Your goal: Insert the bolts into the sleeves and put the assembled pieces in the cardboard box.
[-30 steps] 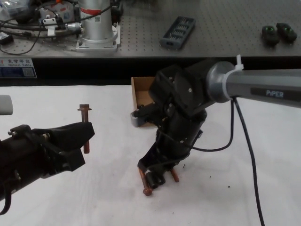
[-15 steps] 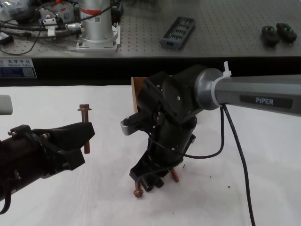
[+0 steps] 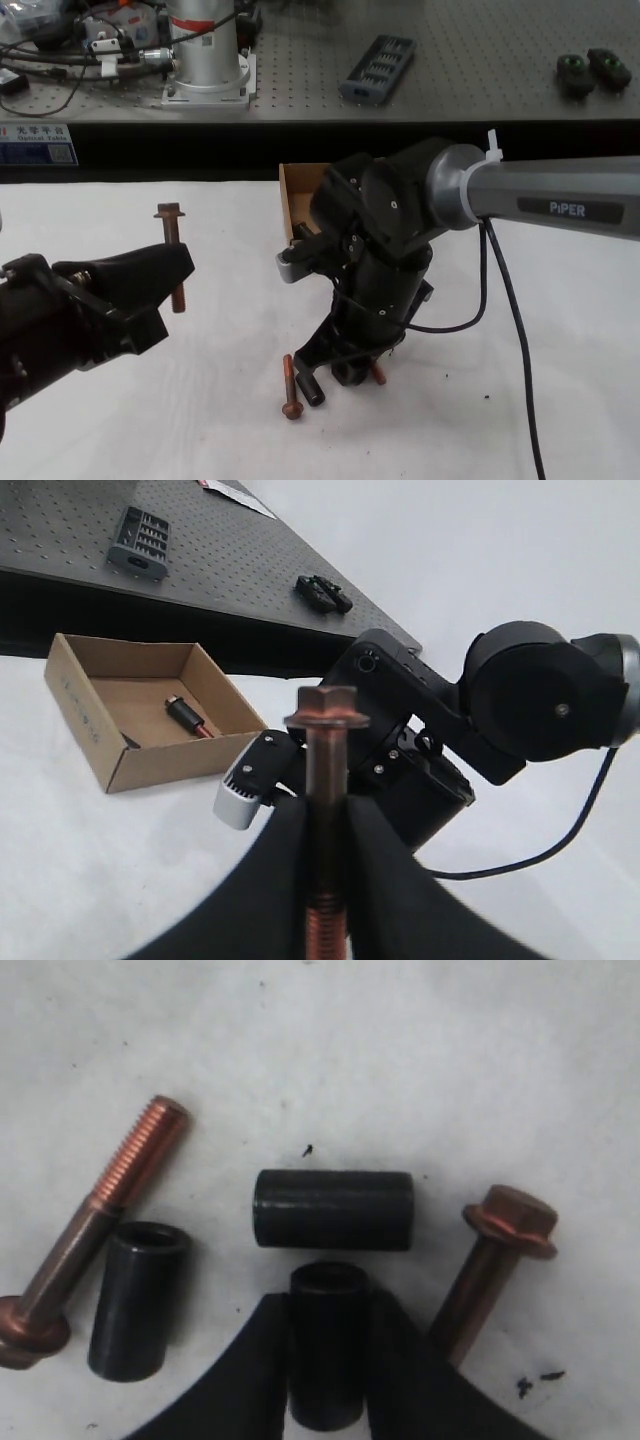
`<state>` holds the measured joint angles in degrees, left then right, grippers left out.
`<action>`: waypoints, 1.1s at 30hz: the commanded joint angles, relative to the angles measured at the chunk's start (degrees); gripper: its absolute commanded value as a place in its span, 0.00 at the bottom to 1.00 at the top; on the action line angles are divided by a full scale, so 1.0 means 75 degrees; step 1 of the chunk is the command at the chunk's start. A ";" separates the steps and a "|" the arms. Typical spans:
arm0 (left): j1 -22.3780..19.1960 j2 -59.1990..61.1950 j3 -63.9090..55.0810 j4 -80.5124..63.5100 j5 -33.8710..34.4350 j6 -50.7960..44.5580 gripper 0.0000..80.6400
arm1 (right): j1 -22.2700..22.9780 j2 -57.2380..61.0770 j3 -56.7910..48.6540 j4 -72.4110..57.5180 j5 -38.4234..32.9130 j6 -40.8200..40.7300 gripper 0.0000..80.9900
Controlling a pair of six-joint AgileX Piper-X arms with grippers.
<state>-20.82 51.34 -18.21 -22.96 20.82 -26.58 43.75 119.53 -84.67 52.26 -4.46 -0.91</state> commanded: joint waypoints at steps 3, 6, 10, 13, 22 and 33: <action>0.0017 -0.0067 -0.0035 -0.0133 -0.0004 -0.0067 0.01 | -0.0039 0.0216 -0.0017 0.0205 -0.0005 0.0000 0.02; 0.0017 -0.0067 -0.0035 -0.0133 -0.0004 -0.0067 0.01 | -0.0019 0.0190 -0.0017 0.0219 -0.0051 0.0000 0.03; 0.0017 -0.0067 -0.0035 -0.0135 -0.0202 -0.0169 0.01 | -0.0051 -0.0122 0.0001 0.0031 -0.0554 -0.0020 0.03; 0.0017 0.0032 -0.0035 -0.0155 -0.0521 -0.0566 0.01 | -0.0237 -0.0645 0.0446 -0.0731 -0.1082 0.0078 0.03; 0.0017 0.1401 -0.0053 -0.1624 -0.0684 -0.1886 0.01 | -0.0622 -0.3614 0.4166 -0.5252 -0.2778 0.0842 0.03; -0.0208 0.3642 -0.1175 -0.2616 0.0824 -0.2649 0.01 | -0.0839 -0.6331 0.7600 -0.8649 -0.4128 0.3057 0.03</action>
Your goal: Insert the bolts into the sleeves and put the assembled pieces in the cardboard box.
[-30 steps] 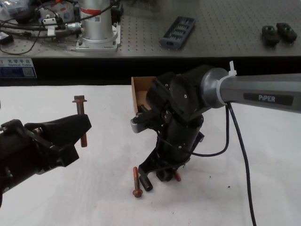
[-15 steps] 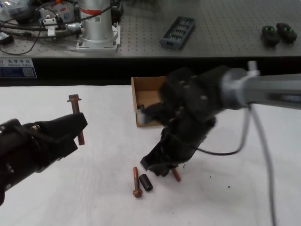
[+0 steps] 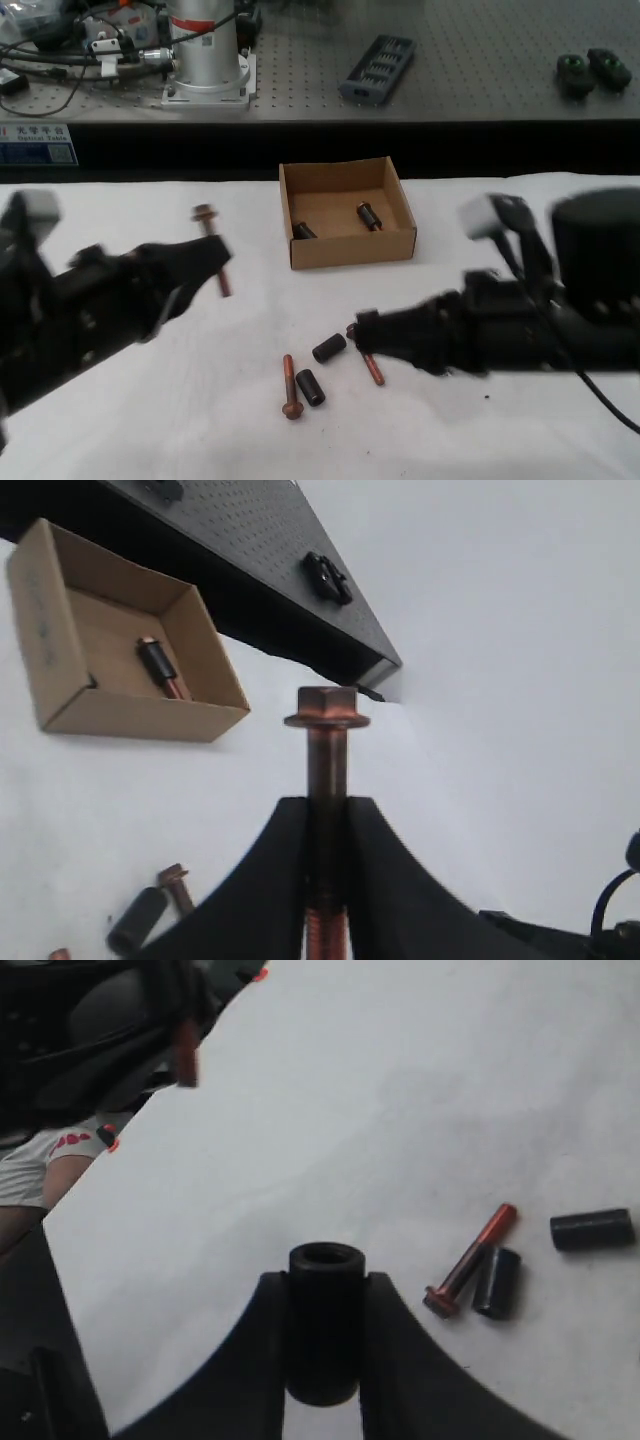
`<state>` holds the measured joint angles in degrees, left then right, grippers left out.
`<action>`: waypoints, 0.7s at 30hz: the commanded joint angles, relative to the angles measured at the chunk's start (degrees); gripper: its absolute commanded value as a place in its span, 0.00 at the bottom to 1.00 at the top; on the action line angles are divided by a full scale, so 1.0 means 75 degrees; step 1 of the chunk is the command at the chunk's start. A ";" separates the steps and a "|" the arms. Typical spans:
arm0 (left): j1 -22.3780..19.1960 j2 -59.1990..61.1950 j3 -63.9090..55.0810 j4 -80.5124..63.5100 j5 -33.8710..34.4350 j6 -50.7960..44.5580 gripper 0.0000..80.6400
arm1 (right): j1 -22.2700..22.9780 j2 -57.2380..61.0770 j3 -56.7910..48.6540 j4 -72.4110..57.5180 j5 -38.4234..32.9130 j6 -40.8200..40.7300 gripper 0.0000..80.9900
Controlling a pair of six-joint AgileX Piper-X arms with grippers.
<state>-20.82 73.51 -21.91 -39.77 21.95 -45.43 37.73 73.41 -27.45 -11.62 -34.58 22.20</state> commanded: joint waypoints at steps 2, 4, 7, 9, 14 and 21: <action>-0.0408 0.1096 -0.1044 -0.0375 0.0954 -0.0135 0.01 | -0.0032 -0.0432 0.0196 -0.0402 -0.0155 0.0167 0.03; -0.0680 0.1437 -0.1405 -0.0375 0.1082 -0.0135 0.01 | -0.0032 -0.0563 0.0333 -0.0657 -0.0187 0.0177 0.03; -0.1100 0.1713 -0.1752 -0.0375 0.1112 -0.0135 0.01 | -0.0056 -0.0570 0.0372 -0.0788 -0.0188 0.0243 0.03; -0.1373 0.1777 -0.1823 -0.0375 0.1094 -0.0115 0.01 | -0.0054 -0.0570 0.0372 -0.0788 -0.0226 0.0243 0.03; -0.2001 0.1774 -0.1822 -0.0375 0.1113 -0.0059 0.01 | -0.0054 -0.0407 0.0500 -0.0788 -0.0396 0.0200 0.03; -0.2205 0.1774 -0.1822 -0.0375 0.1113 -0.0059 0.01 | -0.0054 -0.0217 0.0581 -0.0867 -0.0501 0.0200 0.03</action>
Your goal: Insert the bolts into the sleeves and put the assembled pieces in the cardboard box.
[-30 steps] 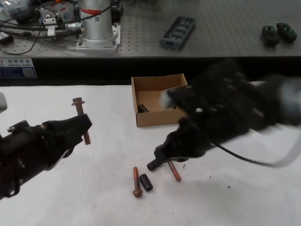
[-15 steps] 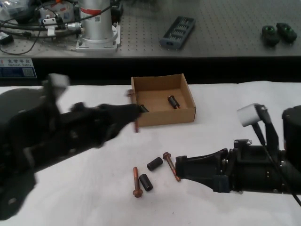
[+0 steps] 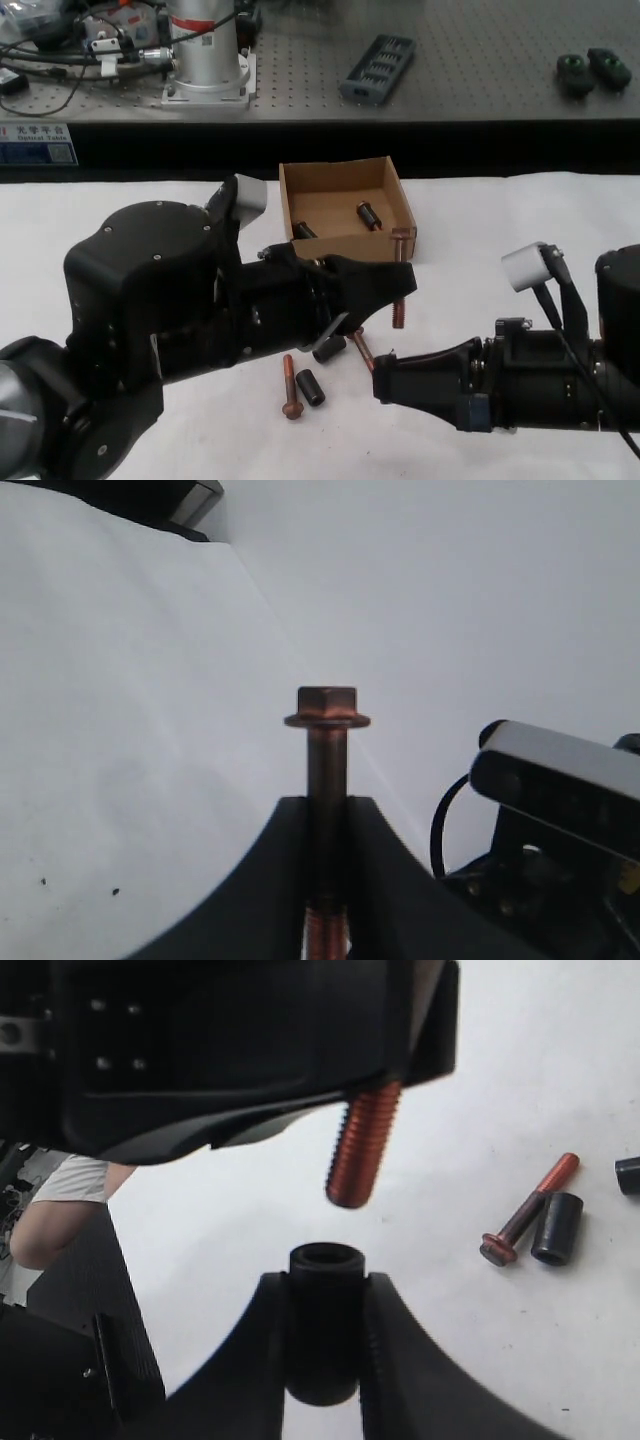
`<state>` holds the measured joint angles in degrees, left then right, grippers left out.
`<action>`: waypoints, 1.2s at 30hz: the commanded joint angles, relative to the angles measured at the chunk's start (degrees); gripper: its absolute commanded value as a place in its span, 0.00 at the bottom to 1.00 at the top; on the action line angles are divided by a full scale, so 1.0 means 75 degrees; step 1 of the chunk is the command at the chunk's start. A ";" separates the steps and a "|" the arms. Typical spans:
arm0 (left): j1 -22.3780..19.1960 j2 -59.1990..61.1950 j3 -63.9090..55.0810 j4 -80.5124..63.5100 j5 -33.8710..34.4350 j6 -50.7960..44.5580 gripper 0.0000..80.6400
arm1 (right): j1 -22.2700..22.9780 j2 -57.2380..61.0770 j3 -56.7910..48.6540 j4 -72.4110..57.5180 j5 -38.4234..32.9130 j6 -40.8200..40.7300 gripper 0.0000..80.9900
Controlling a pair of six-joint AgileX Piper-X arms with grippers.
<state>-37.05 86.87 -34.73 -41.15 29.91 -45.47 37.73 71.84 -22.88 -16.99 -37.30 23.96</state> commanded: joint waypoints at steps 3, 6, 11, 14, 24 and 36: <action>-0.0038 -0.0007 -0.0112 -0.0191 0.0052 -0.0071 0.01 | -0.0054 -0.0009 -0.0029 -0.0242 -0.0139 -0.0034 0.03; -0.0038 -0.0007 -0.0112 -0.0191 0.0052 -0.0071 0.01 | -0.0081 -0.0009 -0.0029 -0.0241 -0.0083 -0.0016 0.03; -0.0038 -0.0007 -0.0059 -0.0191 -0.0150 -0.0054 0.01 | -0.0308 -0.0009 -0.0029 -0.0413 -0.0077 0.0111 0.03; -0.0038 -0.0007 -0.0063 -0.0175 -0.0227 -0.0054 0.01 | -0.0512 -0.0009 -0.0029 -0.0569 -0.0077 0.0124 0.03; -0.0038 -0.0007 -0.0063 -0.0175 -0.0249 -0.0054 0.01 | -0.0601 -0.0009 -0.0029 -0.0885 -0.0250 0.0517 0.03; -0.0038 -0.0007 -0.0063 -0.0132 -0.0583 -0.0069 0.01 | -0.0568 -0.0009 -0.0029 -0.0808 -0.0510 0.0518 0.03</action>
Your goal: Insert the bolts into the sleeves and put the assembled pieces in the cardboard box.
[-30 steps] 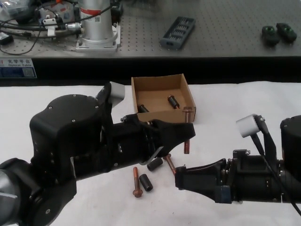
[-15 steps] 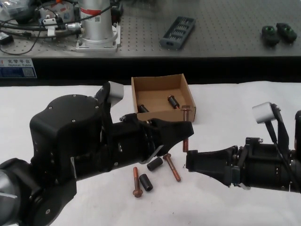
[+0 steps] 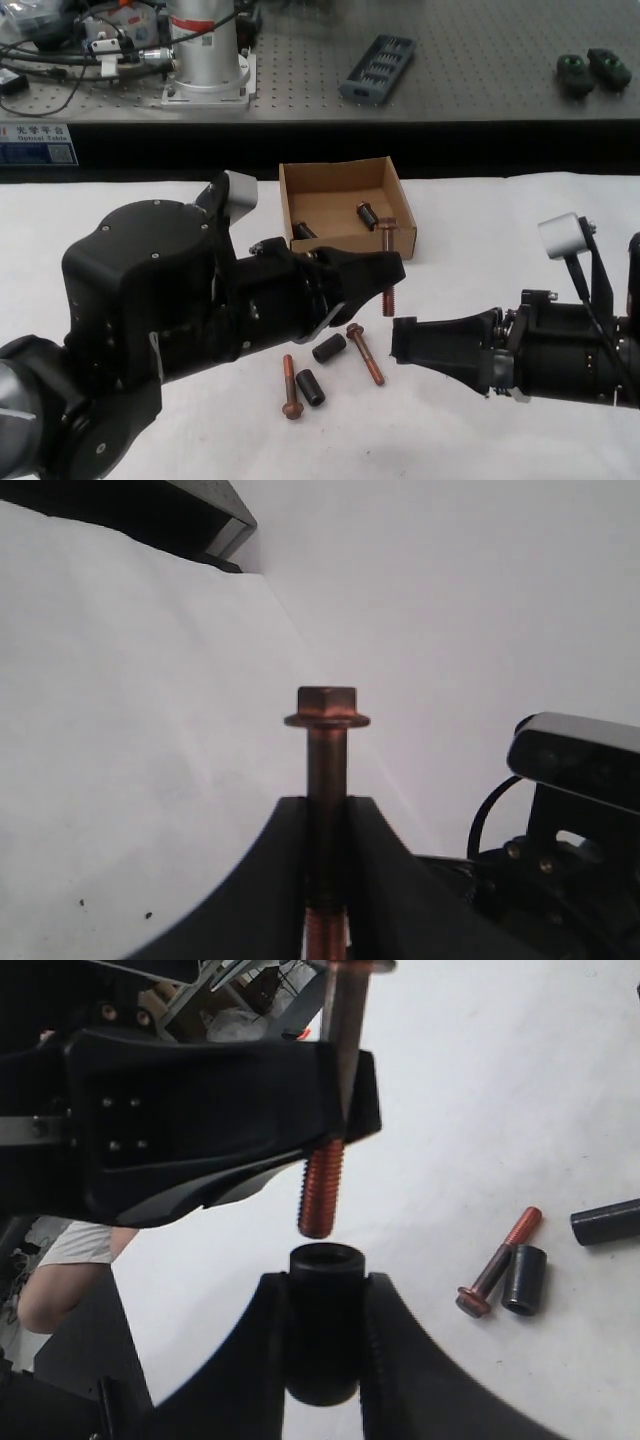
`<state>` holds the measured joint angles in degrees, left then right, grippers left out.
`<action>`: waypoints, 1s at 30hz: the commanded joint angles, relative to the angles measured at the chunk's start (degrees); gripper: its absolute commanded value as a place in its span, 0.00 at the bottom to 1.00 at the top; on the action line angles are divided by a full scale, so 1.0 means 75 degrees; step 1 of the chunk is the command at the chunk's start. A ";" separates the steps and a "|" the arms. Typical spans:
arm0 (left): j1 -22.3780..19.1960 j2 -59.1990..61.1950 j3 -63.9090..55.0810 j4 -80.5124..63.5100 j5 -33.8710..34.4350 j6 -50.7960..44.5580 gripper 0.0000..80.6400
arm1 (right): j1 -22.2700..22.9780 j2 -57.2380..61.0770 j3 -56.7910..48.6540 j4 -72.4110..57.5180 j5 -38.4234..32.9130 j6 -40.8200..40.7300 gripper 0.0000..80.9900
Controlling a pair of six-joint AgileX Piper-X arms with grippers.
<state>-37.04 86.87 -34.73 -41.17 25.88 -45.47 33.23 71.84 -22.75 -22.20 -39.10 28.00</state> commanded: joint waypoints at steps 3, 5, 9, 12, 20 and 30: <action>-0.0040 -0.0007 -0.0063 -0.0130 -0.0165 -0.0178 0.01 | 0.0031 -0.0009 -0.0047 -0.0114 -0.0380 -0.0021 0.03; -0.0040 -0.0007 -0.0063 -0.0188 -0.0168 -0.0176 0.01 | 0.0031 -0.0009 -0.0047 -0.0114 -0.0380 -0.0064 0.03; -0.0040 -0.0007 -0.0063 -0.0186 0.0195 -0.0304 0.01 | 0.0031 -0.0009 -0.0047 -0.0054 -0.0342 -0.0163 0.03; -0.0040 -0.0007 -0.0063 -0.0186 0.0389 -0.0296 0.01 | 0.0031 -0.0009 -0.0047 -0.0052 -0.0342 -0.0163 0.03; -0.0040 -0.0007 -0.0063 -0.0531 0.0638 -0.0296 0.01 | 0.0031 -0.0009 -0.0047 -0.0054 -0.0342 -0.0197 0.03; -0.0040 -0.0007 -0.0063 -0.0490 0.0821 -0.0468 0.01 | 0.0031 -0.0009 -0.0047 -0.0054 -0.0342 -0.0254 0.03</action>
<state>-37.04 86.87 -34.73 -43.95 31.10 -48.08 33.37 71.84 -22.75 -22.20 -40.91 26.96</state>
